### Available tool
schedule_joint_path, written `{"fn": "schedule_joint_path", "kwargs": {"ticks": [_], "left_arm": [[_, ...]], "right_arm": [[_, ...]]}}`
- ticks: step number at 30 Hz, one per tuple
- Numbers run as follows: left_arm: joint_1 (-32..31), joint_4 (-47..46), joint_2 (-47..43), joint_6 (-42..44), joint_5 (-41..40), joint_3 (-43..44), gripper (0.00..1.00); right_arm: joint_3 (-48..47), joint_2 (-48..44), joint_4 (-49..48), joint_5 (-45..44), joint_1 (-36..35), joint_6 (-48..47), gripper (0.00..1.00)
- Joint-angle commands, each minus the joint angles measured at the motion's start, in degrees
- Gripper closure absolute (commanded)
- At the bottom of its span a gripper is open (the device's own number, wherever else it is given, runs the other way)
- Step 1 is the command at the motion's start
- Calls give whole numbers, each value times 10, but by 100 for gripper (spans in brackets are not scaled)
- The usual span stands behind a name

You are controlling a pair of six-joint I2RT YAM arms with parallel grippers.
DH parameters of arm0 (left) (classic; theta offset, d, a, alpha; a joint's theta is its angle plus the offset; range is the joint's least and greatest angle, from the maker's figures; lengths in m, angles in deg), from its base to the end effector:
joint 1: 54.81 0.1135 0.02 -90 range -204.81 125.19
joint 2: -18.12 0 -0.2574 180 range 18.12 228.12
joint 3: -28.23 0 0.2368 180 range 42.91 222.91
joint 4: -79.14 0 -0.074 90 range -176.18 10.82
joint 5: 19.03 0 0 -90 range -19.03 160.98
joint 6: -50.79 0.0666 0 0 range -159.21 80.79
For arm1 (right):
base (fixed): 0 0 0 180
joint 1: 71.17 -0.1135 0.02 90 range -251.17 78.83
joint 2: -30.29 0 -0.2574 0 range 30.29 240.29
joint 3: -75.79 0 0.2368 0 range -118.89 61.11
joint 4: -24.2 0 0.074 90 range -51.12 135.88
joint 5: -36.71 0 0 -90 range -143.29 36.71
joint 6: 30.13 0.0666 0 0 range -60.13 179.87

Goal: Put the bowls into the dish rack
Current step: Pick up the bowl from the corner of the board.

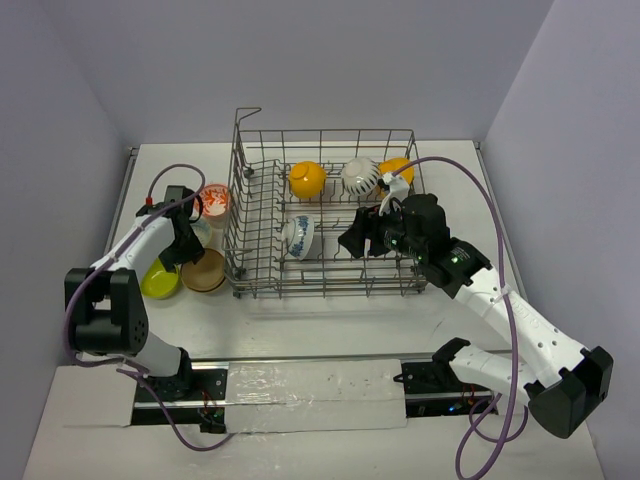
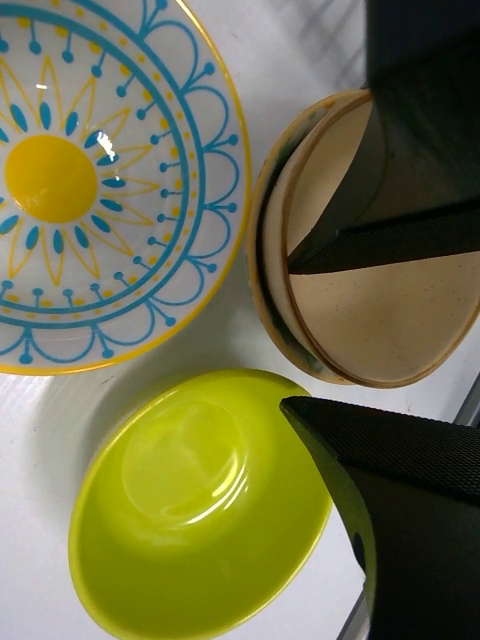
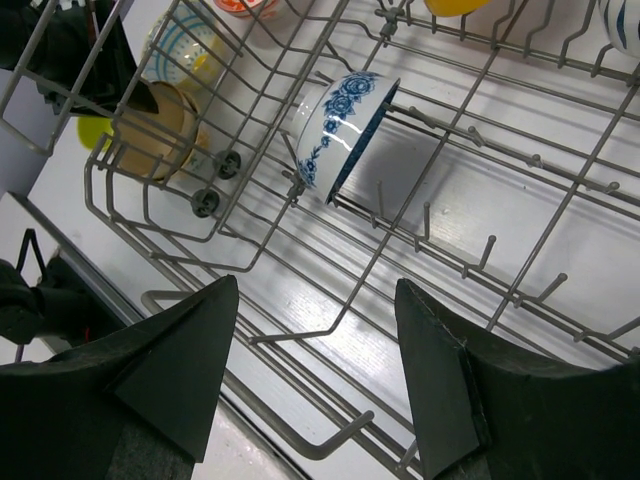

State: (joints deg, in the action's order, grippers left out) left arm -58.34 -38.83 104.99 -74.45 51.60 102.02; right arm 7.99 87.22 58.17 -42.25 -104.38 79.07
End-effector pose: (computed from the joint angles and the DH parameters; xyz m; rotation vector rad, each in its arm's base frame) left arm 0.2726 0.0053 0.1847 -0.8157 2.6461 0.3256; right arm 0.1941 0.1423 0.3192 -0.3794 2.0160 0.7747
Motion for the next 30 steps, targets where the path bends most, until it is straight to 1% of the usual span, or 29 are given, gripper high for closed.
{"fn": "schedule_joint_path", "kwargs": {"ticks": [1,8,14,20,24,26,30], "left_arm": [[-2,-20,11,11,0,19,44],[-2,-31,17,16,2,21,49],[-2,-21,22,24,-13,42,53],[-2,-20,36,27,-10,60,61],[-2,-14,42,33,-22,76,57],[-2,-10,47,33,-27,86,52],[-2,-3,41,31,-26,96,46]], "right_arm": [[2,-11,-22,-20,3,-3,28],[3,-7,-23,-25,3,-3,28],[3,-4,-24,-26,3,-4,28],[2,-1,-23,-26,3,-4,28],[0,2,-23,-29,3,-6,28],[1,3,-23,-26,3,-5,29],[1,3,-23,-25,3,-7,28]]}}
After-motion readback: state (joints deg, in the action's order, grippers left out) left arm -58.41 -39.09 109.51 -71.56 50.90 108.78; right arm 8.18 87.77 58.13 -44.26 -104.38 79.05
